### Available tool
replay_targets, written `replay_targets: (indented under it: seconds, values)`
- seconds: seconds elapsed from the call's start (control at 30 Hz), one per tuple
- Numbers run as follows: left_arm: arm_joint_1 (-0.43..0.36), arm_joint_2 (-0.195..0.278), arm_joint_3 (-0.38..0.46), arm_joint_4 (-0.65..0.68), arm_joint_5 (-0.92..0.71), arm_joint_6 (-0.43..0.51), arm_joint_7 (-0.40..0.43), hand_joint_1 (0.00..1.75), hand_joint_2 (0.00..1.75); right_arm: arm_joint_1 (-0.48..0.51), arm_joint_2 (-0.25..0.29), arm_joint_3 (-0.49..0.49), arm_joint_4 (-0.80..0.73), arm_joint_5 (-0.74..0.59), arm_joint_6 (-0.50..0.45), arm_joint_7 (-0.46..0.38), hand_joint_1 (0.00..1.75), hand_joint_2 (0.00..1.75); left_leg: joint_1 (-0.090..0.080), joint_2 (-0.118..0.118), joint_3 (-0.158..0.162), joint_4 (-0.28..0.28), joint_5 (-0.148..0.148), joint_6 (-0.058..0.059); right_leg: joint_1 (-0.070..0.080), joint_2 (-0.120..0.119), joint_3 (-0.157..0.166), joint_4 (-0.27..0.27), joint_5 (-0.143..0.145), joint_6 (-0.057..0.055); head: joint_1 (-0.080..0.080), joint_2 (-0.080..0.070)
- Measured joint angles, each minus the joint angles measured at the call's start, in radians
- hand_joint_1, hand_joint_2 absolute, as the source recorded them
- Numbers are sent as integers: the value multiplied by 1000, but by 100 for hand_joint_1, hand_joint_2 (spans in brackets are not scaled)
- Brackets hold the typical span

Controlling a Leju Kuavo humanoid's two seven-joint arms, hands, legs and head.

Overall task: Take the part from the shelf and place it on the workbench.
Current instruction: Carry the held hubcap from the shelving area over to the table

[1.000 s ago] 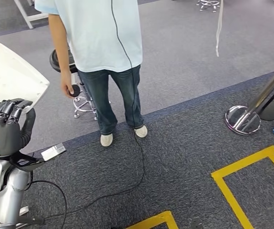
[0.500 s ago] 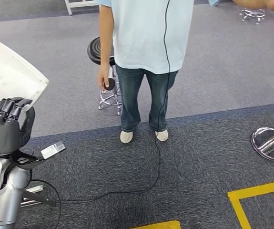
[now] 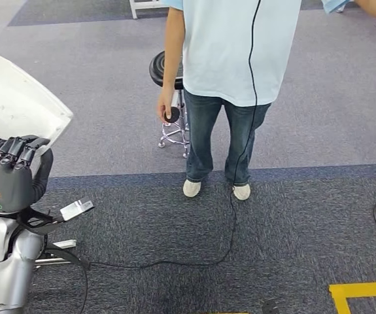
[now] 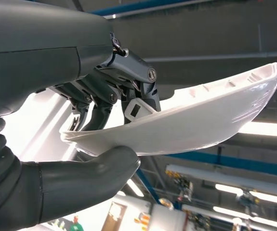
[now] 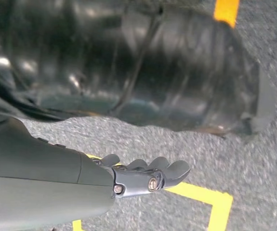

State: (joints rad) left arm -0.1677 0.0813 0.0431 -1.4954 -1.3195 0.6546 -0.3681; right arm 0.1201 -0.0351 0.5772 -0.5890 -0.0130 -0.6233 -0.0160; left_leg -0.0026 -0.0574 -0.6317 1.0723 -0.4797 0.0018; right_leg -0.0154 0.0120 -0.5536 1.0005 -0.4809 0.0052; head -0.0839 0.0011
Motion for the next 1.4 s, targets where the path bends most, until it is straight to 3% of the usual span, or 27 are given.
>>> replay_targets:
  seconds: [0.1,0.13,0.17,0.23,0.27,0.3,0.37,0.43,0.5,0.57,0.6,0.63,0.67,0.73,0.8,0.87,0.9,0.97,1.0,1.07,1.1,1.13,1.2,1.27,1.3,1.33,1.4]
  values:
    - [-1,0,0,0,-2,0,3,175,175,1,0,0,0,0,-1,0,0,0,1,14,-20,42,-21,-3,2,-9,1,0,-1,-2,0,0]
    - [-2,11,1,2,-3,0,15,175,175,-1,5,0,7,3,-4,0,0,0,4,25,-48,99,-38,-6,4,-27,2,0,-3,-4,0,0]
    - [-3,28,2,4,-2,0,27,175,175,-4,13,1,16,6,-7,0,0,0,5,45,-46,100,-28,-6,8,-54,6,0,-8,-6,0,0]
    - [-7,66,5,9,3,0,47,175,175,-14,33,4,39,11,-13,-2,0,0,-3,110,-10,33,8,3,16,-107,14,1,-19,-2,0,0]
    - [-9,75,6,9,5,0,47,175,175,-19,39,5,47,12,-13,-4,0,0,-9,135,24,-38,33,10,20,-124,18,2,-24,2,1,0]
    - [-10,81,8,10,6,0,46,175,175,-23,43,5,54,12,-14,-7,0,0,-15,146,30,-54,30,16,22,-136,20,2,-27,7,1,0]
    - [-10,92,15,12,9,0,43,175,175,-32,50,6,67,12,-14,-12,0,0,-17,120,29,-60,32,26,23,-155,23,2,-34,16,1,0]
    - [-12,100,22,14,10,0,41,175,175,-40,55,6,77,12,-14,-18,0,0,-10,93,33,-66,36,38,18,-112,13,32,-57,26,4,0]
    - [-15,100,25,15,10,0,40,175,175,-44,57,7,88,13,-14,-20,0,0,-5,68,35,-69,38,47,14,-39,-40,141,-111,31,8,0]
    - [-15,98,26,17,10,0,38,175,175,-43,58,8,98,13,-14,-20,0,0,-5,38,35,-69,37,50,12,-15,-112,269,-154,34,9,0]
    - [-13,98,26,19,10,0,36,175,175,-43,58,8,103,12,-14,-20,0,0,-4,21,36,-68,37,50,12,-13,-134,295,-150,34,9,0]
    - [-13,98,27,20,9,0,34,175,175,-43,59,8,107,12,-14,-21,0,0,-4,4,37,-67,36,49,12,-11,-136,280,-125,34,9,0]
    - [-12,98,29,21,7,0,32,175,175,-45,59,8,112,12,-14,-22,0,0,-3,-12,38,-65,34,47,11,-4,-118,227,-84,33,9,0]
    - [-13,99,34,22,3,0,28,175,175,-51,61,9,124,12,-13,-28,0,0,-1,-41,37,-58,29,38,4,45,-62,92,-17,32,9,0]
    - [-14,101,40,23,-1,0,26,175,175,-56,64,9,138,11,-12,-34,0,0,2,-65,28,-52,29,26,1,81,-28,27,-4,27,9,0]
    - [-11,106,48,24,-2,0,25,175,175,-59,67,9,148,11,-12,-39,0,0,6,-88,20,-53,33,13,3,65,-20,20,-7,18,9,0]
    - [-9,109,52,24,-2,0,25,175,175,-61,69,9,151,10,-12,-40,0,0,6,-79,17,-49,31,8,3,52,-18,17,-6,12,8,0]
    - [-10,114,59,25,-2,0,26,175,175,-65,74,9,157,10,-12,-41,0,0,2,-22,-6,1,0,-1,2,23,-11,9,-5,0,1,0]
    - [-11,115,59,25,-4,0,26,175,175,-66,76,9,160,10,-12,-41,0,0,2,14,-31,58,-28,-5,4,7,-8,8,-7,-5,-2,0]
    - [-9,115,60,28,-8,0,28,175,175,-66,77,9,168,9,-11,-41,0,0,5,40,-94,188,-82,-11,8,-26,-5,8,-12,-11,-4,0]
    - [-7,115,60,30,-9,0,28,175,175,-66,77,9,171,8,-11,-41,0,0,7,42,-112,225,-89,-13,9,-42,-3,8,-15,-12,-4,0]
    - [-6,115,60,31,-10,0,29,175,175,-67,78,9,173,8,-11,-41,0,0,8,43,-112,223,-76,-13,10,-58,-1,8,-18,-12,-4,0]
    - [-5,116,60,33,-11,0,30,175,175,-69,80,9,176,7,-11,-42,0,0,7,62,-56,114,-11,-9,12,-86,8,8,-24,-10,-4,0]
    - [-7,119,60,33,-11,0,32,175,175,-73,82,9,178,7,-11,-44,0,0,-5,111,8,-9,28,3,17,-108,16,8,-32,-3,-3,0]
    - [-8,121,61,33,-12,0,34,175,175,-75,83,9,179,7,-10,-47,0,0,-11,127,23,-41,31,9,19,-120,19,8,-36,2,-3,0]
    - [-7,123,61,33,-12,0,38,175,175,-77,84,9,181,6,-10,-50,0,0,-17,131,26,-49,26,15,21,-131,21,7,-38,6,-3,0]
    - [-6,130,63,32,-13,0,45,175,175,-83,86,10,183,6,-10,-54,0,0,-15,105,27,-58,30,26,21,-143,25,6,-45,17,-2,0]
